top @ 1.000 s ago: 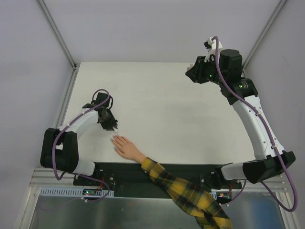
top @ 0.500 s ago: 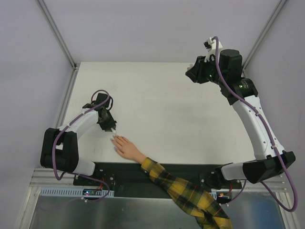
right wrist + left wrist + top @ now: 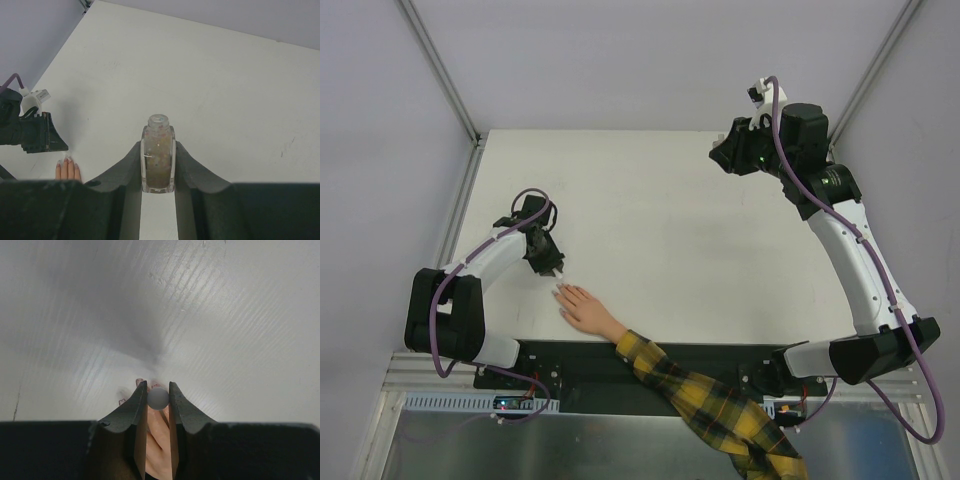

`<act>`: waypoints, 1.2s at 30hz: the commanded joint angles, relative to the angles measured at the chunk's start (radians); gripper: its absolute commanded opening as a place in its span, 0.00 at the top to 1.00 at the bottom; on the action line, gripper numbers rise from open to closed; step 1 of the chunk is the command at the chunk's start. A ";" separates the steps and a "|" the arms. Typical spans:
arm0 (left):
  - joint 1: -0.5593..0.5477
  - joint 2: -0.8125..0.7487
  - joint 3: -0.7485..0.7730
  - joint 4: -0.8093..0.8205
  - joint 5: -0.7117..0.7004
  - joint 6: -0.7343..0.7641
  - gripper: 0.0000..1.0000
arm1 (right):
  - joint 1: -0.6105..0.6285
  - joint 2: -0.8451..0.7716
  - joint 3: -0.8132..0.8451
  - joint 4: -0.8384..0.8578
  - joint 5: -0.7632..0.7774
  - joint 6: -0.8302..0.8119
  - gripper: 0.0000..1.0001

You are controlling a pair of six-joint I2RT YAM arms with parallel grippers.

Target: Paint the nails

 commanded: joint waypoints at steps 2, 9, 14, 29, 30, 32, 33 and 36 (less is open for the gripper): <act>0.008 -0.025 -0.018 -0.031 -0.034 0.002 1.00 | -0.008 -0.034 0.016 0.041 -0.018 0.011 0.99; 0.008 -0.022 -0.015 -0.036 -0.029 0.006 1.00 | -0.008 -0.031 0.016 0.043 -0.019 0.015 0.99; 0.008 -0.014 -0.006 -0.034 -0.029 0.006 1.00 | -0.009 -0.030 0.018 0.046 -0.019 0.015 1.00; 0.008 0.001 0.000 -0.022 -0.043 0.011 1.00 | -0.008 -0.024 0.021 0.044 -0.019 0.015 0.99; 0.008 0.004 0.002 -0.022 -0.043 0.011 1.00 | -0.006 -0.022 0.021 0.046 -0.021 0.015 1.00; 0.008 0.007 0.005 -0.018 -0.041 0.009 1.00 | -0.008 -0.021 0.021 0.046 -0.021 0.017 1.00; 0.008 0.007 0.005 -0.018 -0.040 0.009 1.00 | -0.008 -0.022 0.022 0.046 -0.021 0.017 1.00; 0.008 0.010 0.005 -0.013 -0.038 0.011 1.00 | -0.006 -0.021 0.022 0.046 -0.019 0.014 1.00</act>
